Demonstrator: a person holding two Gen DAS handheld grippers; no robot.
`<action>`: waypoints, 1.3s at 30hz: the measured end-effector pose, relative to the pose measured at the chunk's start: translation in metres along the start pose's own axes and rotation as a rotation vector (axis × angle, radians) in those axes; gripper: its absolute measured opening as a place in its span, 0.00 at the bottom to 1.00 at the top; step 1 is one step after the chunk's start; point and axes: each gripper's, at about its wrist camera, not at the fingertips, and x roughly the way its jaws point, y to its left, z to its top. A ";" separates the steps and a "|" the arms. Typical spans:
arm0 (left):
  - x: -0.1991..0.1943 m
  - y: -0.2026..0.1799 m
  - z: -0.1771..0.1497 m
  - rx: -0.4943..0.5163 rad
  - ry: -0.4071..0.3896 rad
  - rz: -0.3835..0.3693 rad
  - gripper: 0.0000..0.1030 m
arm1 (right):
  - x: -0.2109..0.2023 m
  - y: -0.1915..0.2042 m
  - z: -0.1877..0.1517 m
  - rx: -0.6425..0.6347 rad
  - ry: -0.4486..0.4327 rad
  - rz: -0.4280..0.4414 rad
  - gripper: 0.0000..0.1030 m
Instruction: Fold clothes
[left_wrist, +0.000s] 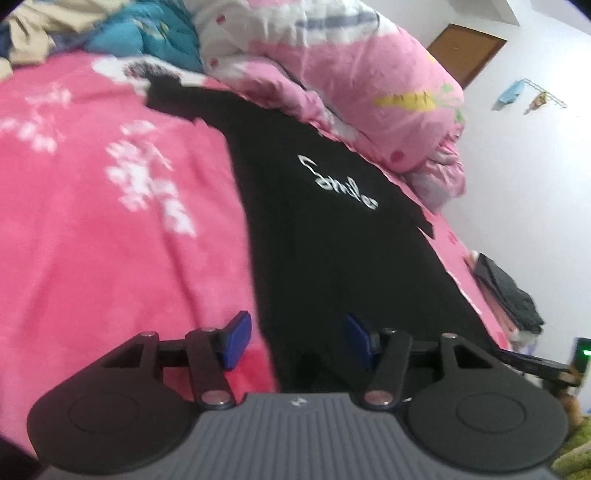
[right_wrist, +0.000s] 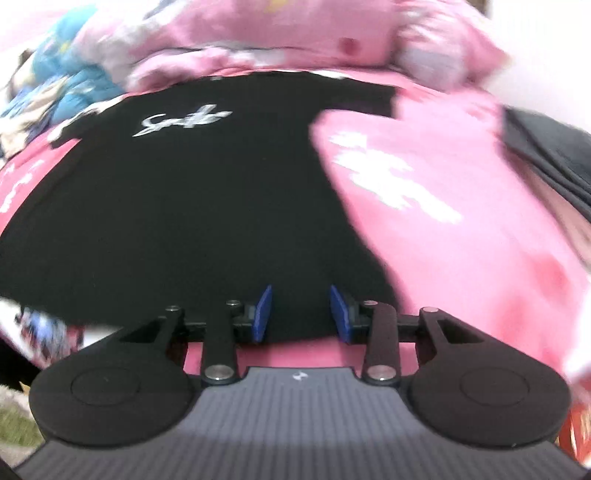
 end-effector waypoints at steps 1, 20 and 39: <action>0.000 -0.005 0.003 0.022 -0.008 0.007 0.59 | -0.010 -0.006 -0.001 0.016 -0.001 -0.015 0.34; 0.038 -0.039 0.005 0.128 0.080 -0.046 0.62 | -0.018 -0.047 -0.012 0.217 -0.073 -0.027 0.32; 0.000 -0.070 -0.054 0.310 0.089 -0.049 0.70 | -0.047 -0.011 -0.052 0.263 -0.121 0.079 0.33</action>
